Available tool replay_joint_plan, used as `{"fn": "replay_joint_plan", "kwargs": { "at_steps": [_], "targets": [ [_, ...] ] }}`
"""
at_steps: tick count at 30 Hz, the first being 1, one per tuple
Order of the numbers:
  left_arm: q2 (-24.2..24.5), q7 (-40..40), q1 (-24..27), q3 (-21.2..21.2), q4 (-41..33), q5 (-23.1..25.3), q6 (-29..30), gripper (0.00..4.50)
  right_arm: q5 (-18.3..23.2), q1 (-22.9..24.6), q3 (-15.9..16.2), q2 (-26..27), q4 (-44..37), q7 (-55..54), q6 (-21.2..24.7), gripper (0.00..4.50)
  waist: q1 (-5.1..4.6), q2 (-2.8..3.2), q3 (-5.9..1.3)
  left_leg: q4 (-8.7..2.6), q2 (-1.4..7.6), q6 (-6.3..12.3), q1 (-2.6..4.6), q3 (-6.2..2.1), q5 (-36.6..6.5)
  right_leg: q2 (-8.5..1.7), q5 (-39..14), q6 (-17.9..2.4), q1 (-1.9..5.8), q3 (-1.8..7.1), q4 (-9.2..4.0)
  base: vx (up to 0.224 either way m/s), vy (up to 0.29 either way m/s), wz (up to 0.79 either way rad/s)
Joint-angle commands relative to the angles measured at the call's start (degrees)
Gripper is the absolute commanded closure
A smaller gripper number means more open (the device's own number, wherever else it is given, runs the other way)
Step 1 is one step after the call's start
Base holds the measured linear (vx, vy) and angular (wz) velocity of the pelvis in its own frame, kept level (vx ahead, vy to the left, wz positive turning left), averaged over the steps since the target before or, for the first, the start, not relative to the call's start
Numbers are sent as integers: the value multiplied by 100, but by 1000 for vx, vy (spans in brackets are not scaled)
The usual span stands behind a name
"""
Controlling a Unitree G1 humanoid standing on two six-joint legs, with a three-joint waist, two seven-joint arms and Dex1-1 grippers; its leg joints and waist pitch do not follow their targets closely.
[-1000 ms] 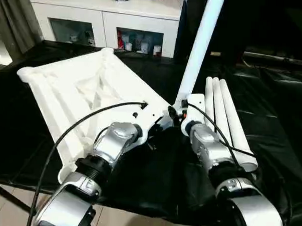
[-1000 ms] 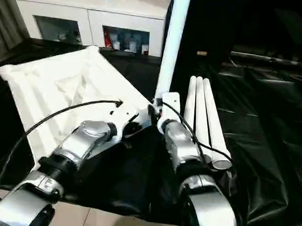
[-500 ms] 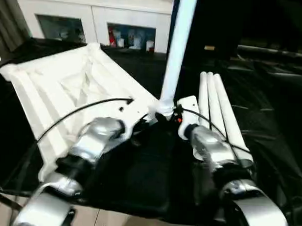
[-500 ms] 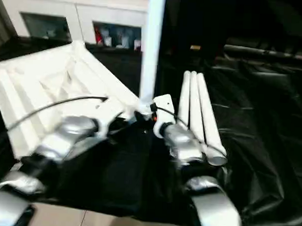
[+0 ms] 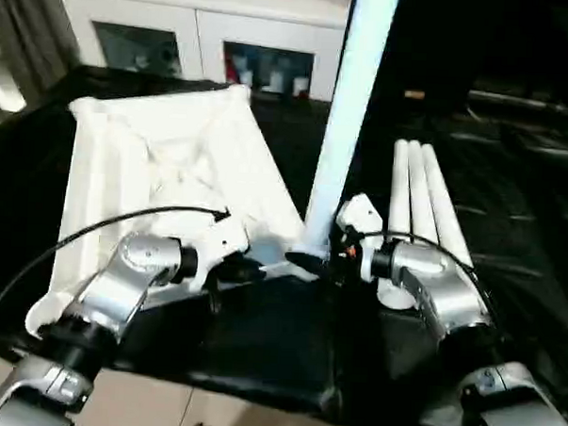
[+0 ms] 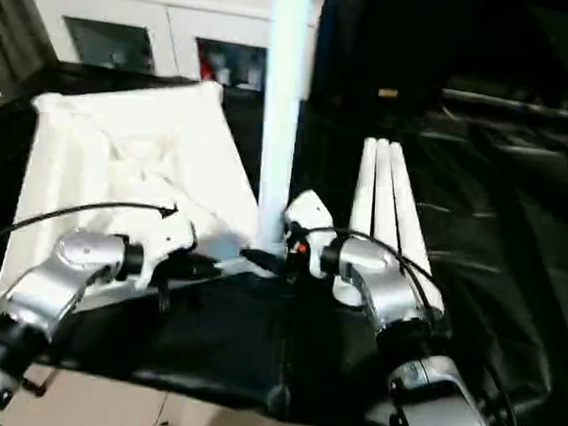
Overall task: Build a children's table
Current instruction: Rotate leg to tighten
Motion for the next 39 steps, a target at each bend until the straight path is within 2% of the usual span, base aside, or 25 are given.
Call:
{"fn": "replay_joint_plan", "kwargs": {
  "at_steps": [1, 4, 8, 16, 17, 24, 25, 27, 30, 31, 32, 35, 37, 39],
  "targets": [
    [30, -131, 21, -77, -228, -13, 7, 450, 34, 32, 51, -64, -98, 108, 88, 49, -10, 21, -364, -389, 170, 275, -3, -30, -578, -427, -181, -1209, 365, 371, -360, 0, 0, 0],
    [46, -165, 56, -68, -299, -9, 56, 450, -51, 28, 95, -67, -38, 90, 88, 49, -19, 11, -367, -379, 156, 293, -21, -28, -483, -425, -113, -1212, 376, 365, -351, 0, 0, 0],
    [66, -185, 92, -55, -349, -13, 86, 450, -27, 65, 47, -50, -83, 93, 183, 95, -20, 22, -366, -379, 162, 299, -13, -31, -466, -422, -131, -1217, 370, 363, -350, 0, 0, 0],
    [95, -190, 123, -58, -391, -31, 135, 450, -33, 98, 55, -50, -74, 94, 182, 148, -17, 13, -370, -373, 155, 288, -20, -30, -460, -422, -165, -1192, 378, 362, -352, 0, 0, 0],
    [96, -192, 123, -56, -390, -32, 140, 450, -27, 102, 53, -46, -71, 100, 194, 167, -18, 14, -367, -376, 157, 287, -20, -30, -463, -422, -170, -1191, 376, 362, -352, 0, 0, 0],
    [97, -175, 136, -47, -381, -27, 174, 450, -118, 113, 54, -19, 94, -60, 164, 178, -18, 11, -373, -370, 155, 293, -19, -30, -429, -422, -135, -1195, 379, 360, -345, 0, 0, 0],
    [79, -109, 122, -43, -344, 1, 233, 450, -137, 100, 14, 16, 201, -199, 174, 179, -19, 11, -372, -369, 152, 291, -18, -29, -427, -420, -140, -1193, 377, 361, -348, 0, 0, 0],
    [-58, 220, 16, -5, -138, 112, 399, 450, -220, 23, -128, 146, 576, -759, 190, 181, -40, 18, -334, -399, 155, 214, -13, -29, -608, -430, -495, -1172, 360, 355, -400, 0, 0, 0],
    [-471, 1042, -338, 116, 403, 308, 731, 450, -252, -166, -452, 469, 1218, -1985, 371, 181, -61, 10, -309, -431, 143, -5, 47, -34, -980, -446, -1481, -954, 339, 365, -508, 0, 0, 0],
    [-522, 1140, -380, 133, 458, 324, 776, 450, -249, -189, -489, 504, 1276, -2127, 387, 181, -54, 6, -312, -430, 140, -15, 50, -37, -1015, -455, -1604, -912, 336, 364, -526, 0, 0, 0],
    [-750, 1581, -571, 212, 698, 392, 978, 450, -235, -292, -657, 660, 1536, -2767, 455, 181, -56, 3, -305, -439, 143, -52, 39, -46, -1034, -460, -1747, -847, 331, 364, -537, 0, 0, 0],
    [-1367, 2468, -984, 428, 1163, 367, 1323, 450, -175, -536, -943, 985, 2037, -4036, 534, 181, -56, 3, -315, -434, 131, -119, 62, -45, -1102, -456, -1940, -738, 305, 359, -569, 0, 0, 0],
    [-1617, 2780, -1131, 466, 1322, 380, 1437, 450, -143, -639, -1026, 1136, 2217, -4434, 527, 181, -41, -8, -315, -427, 120, -117, 65, -42, -1121, -454, -2032, -674, 286, 355, -596, 0, 0, 0],
    [-1907, 3135, -1277, 435, 1517, 469, 1447, 450, -225, -816, -1021, 1334, 2452, -4896, 490, 181, -39, -2, -332, -422, 119, -78, 13, -48, -1026, -451, -1831, -630, 312, 351, -574, 0, 0, 0]
  ]
}}
